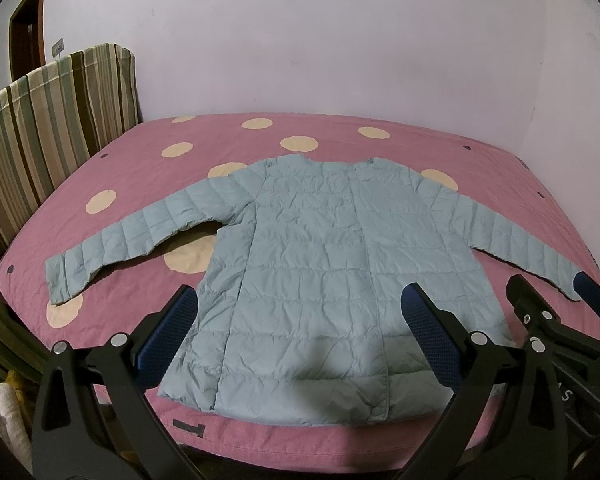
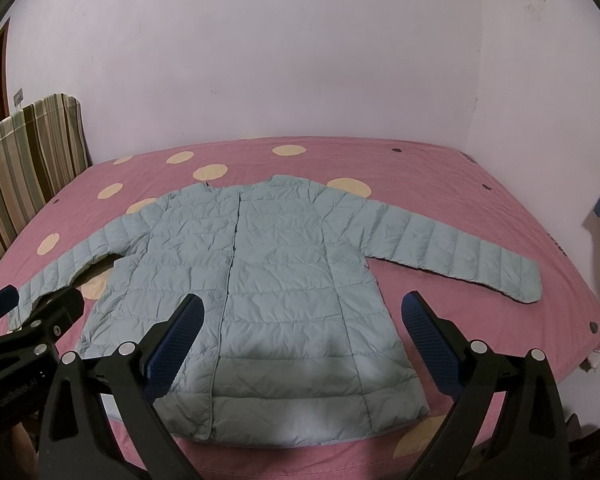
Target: Fold large clothes
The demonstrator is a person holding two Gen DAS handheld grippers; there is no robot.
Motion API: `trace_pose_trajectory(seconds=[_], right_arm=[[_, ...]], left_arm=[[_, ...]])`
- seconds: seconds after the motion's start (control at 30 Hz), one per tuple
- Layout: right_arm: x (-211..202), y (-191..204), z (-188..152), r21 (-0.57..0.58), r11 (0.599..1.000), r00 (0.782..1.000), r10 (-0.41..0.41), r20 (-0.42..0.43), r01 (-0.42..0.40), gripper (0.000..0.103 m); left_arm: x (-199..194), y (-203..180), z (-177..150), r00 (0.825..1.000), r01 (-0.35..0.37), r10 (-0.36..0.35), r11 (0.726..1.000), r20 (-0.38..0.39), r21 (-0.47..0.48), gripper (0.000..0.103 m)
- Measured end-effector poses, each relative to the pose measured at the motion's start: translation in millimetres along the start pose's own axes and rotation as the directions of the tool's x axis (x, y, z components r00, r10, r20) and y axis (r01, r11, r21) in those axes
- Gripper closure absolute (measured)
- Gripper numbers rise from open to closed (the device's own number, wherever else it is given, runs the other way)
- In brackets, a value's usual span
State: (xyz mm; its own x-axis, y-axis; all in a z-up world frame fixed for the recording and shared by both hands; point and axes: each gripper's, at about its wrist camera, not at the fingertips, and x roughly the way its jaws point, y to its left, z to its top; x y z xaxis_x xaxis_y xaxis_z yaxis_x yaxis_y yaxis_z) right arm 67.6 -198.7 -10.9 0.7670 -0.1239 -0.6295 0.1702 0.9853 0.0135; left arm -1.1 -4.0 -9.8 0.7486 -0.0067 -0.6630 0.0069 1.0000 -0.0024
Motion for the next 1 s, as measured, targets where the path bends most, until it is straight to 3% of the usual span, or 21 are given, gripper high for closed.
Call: trace_pose_trajectory(seconds=[1.0], right_arm=[[5,12,-7,-0.005,1.000,1.000,-0.002,-0.014,0.001,0.005]], left_arm=[[9,-3,-1,1.000,0.006,-0.006,1.000,-0.028,0.000,0.002]])
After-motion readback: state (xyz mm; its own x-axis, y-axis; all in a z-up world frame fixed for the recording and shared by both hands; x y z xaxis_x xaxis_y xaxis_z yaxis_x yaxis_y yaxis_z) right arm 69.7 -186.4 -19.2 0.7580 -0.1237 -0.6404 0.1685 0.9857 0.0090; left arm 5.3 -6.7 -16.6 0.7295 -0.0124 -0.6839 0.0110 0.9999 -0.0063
